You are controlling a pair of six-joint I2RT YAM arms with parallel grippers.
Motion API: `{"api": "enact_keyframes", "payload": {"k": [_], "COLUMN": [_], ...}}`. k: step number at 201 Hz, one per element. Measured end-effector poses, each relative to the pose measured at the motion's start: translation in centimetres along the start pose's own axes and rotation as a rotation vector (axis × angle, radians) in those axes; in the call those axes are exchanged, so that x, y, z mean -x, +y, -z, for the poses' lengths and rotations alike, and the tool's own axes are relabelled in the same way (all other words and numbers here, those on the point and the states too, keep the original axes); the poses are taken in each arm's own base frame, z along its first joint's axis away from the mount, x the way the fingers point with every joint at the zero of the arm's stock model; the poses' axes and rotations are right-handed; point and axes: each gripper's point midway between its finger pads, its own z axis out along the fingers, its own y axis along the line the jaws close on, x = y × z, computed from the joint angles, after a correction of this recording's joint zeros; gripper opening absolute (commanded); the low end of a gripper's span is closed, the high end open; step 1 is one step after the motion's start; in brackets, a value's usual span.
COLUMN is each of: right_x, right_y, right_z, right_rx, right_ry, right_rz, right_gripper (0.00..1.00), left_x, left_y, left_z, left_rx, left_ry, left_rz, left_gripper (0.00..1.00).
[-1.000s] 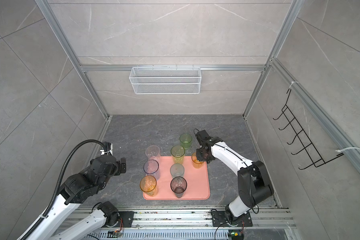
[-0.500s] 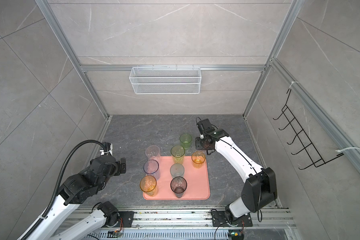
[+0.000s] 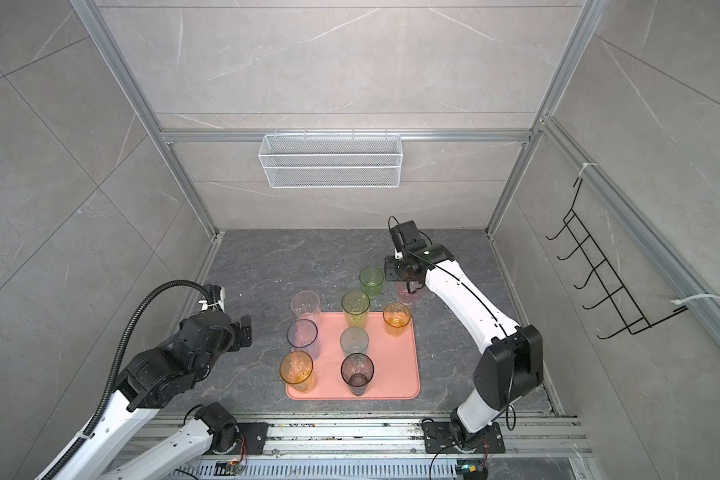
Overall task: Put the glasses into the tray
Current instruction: 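Raise the right gripper and move it over the green cup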
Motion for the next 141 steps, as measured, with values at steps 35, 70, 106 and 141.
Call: {"api": "enact_keyframes", "payload": {"k": [35,70,106,141], "right_x": [0.3,0.7,0.4,-0.2], "right_y": [0.4,0.9,1.2,1.2], "right_z": [-1.9,-3.8,-5.9,-7.8], "right_rx": [0.0,0.008,0.01,0.003], "right_ry": [0.015,0.025,0.052,0.086], "right_rz": [0.001,0.001,-0.001,-0.005], "right_gripper": [0.47,0.47,0.46,0.45], "left_x": [0.0,0.0,0.0,0.0], "left_y": [0.0,0.0,0.0,0.0], "left_z": [0.0,0.0,0.0,0.0], "left_rx": [0.0,0.0,0.0,0.0], "left_ry": [0.0,0.0,0.001,0.001], "left_rz": [0.0,0.0,-0.001,-0.001], "left_gripper": [1.0,1.0,1.0,1.0]}}
